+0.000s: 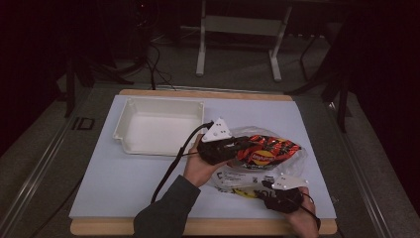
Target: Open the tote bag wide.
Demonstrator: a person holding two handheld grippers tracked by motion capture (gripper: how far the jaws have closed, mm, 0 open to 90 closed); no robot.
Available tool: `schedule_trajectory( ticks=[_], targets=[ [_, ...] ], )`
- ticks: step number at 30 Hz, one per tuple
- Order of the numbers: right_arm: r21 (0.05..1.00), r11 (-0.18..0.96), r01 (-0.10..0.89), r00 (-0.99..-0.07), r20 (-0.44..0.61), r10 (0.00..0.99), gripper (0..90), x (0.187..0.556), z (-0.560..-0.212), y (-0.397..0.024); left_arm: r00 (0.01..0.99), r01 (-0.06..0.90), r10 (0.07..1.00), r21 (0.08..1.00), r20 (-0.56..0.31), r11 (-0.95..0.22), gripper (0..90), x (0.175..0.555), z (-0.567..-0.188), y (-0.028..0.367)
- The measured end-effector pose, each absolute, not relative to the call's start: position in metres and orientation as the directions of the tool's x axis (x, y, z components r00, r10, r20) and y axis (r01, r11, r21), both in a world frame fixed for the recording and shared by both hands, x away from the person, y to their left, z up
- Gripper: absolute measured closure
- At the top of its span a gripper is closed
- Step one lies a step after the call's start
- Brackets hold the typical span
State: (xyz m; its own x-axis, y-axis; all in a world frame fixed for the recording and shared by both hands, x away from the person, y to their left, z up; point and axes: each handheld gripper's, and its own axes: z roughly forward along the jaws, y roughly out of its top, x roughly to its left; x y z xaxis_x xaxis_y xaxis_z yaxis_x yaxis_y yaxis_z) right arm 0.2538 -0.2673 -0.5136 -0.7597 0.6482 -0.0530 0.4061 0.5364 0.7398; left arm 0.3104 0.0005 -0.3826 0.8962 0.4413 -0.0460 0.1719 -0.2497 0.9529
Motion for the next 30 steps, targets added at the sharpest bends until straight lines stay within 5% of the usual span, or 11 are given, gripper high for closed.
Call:
schedule_trajectory(
  ticks=[30],
  targets=[
    [0.786,0.413,0.46,-0.643,-0.026,0.765,51.2,0.257,-0.506,-0.296,0.902,0.181,0.428,0.953,-0.062,-0.243,82.5,0.305,-0.37,0.005]
  ],
)
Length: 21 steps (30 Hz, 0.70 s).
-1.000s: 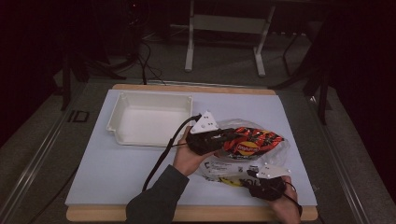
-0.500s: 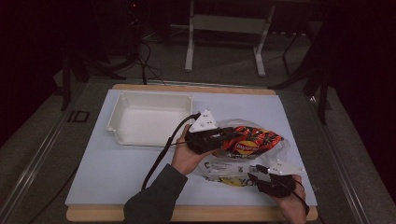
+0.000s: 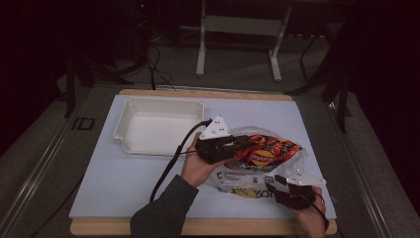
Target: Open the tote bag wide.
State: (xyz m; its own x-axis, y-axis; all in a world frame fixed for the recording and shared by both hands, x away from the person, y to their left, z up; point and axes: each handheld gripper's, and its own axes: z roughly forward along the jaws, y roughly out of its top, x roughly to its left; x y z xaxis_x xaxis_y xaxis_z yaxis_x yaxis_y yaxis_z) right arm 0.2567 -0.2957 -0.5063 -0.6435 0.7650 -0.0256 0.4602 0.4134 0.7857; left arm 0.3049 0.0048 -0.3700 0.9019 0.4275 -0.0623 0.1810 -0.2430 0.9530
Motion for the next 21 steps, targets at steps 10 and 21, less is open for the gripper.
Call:
schedule_trajectory(
  ticks=[10,21],
  targets=[
    [0.786,0.398,0.473,-0.626,-0.018,0.779,51.3,0.258,-0.509,-0.299,0.904,0.195,0.42,0.955,-0.086,-0.225,82.5,0.301,-0.365,0.01],
    [0.787,0.393,0.476,-0.619,-0.018,0.785,51.3,0.259,-0.512,-0.3,0.9,0.188,0.427,0.96,-0.083,-0.21,82.5,0.298,-0.358,0.019]
  ],
)
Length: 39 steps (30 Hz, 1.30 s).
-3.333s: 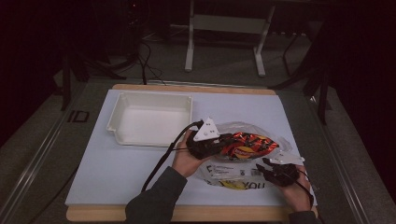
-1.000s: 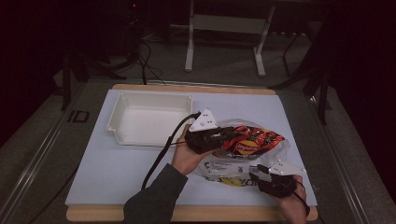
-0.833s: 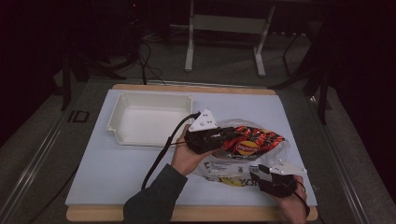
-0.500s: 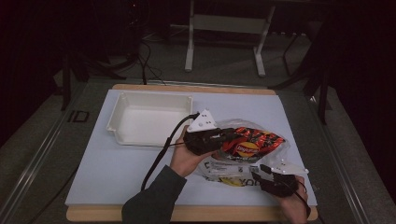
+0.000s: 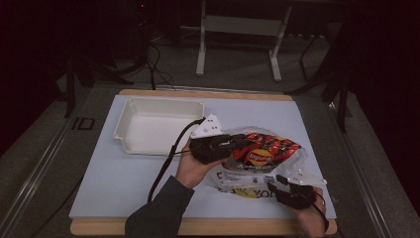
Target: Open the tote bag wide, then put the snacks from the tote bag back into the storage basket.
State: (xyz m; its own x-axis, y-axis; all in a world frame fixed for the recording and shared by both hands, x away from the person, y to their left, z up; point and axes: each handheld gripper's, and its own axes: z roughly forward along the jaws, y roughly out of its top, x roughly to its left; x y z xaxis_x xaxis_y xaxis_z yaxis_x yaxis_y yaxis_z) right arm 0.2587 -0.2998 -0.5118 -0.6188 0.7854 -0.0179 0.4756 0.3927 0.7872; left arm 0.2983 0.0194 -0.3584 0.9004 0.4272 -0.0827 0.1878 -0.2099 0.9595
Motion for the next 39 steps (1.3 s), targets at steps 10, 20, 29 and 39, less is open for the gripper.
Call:
schedule_trajectory(
  ticks=[10,20,29,39],
  targets=[
    [0.787,0.386,0.481,-0.613,-0.013,0.79,51.3,0.259,-0.513,-0.302,0.901,0.18,0.427,0.965,-0.084,-0.19,82.5,0.297,-0.35,0.028],
    [0.783,0.39,0.484,-0.614,-0.014,0.789,51.2,0.26,-0.514,-0.3,0.9,0.16,0.43,0.972,-0.072,-0.172,82.5,0.298,-0.338,0.031],
    [0.785,0.387,0.484,-0.613,-0.012,0.79,50.9,0.26,-0.514,-0.301,0.899,0.162,0.429,0.977,-0.089,-0.139,82.5,0.302,-0.333,0.035],
    [0.785,0.384,0.486,-0.612,-0.008,0.791,50.9,0.26,-0.515,-0.301,0.895,0.168,0.435,0.979,-0.101,-0.117,82.5,0.306,-0.33,0.037]
  ],
)
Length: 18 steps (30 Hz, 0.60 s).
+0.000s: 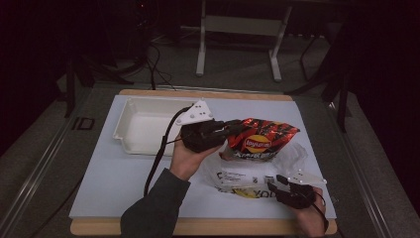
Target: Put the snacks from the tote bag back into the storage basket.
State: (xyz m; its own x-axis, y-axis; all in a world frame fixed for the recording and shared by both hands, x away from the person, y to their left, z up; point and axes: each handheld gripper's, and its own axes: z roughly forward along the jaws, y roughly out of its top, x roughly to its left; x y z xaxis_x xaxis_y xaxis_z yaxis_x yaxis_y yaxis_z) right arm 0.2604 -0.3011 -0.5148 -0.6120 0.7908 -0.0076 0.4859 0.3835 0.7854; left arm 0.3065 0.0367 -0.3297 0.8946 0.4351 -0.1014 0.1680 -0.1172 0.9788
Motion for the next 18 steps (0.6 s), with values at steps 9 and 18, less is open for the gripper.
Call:
schedule_trajectory(
  ticks=[9,18],
  targets=[
    [0.786,0.381,0.488,-0.61,-0.005,0.792,50.9,0.26,-0.514,-0.302,0.891,0.175,0.439,0.981,-0.12,-0.087,82.6,0.314,-0.323,0.038],
    [0.786,0.376,0.491,-0.607,-0.001,0.795,50.9,0.261,-0.516,-0.303,0.887,0.167,0.445,0.984,-0.121,-0.064,82.6,0.322,-0.32,0.044]
  ],
)
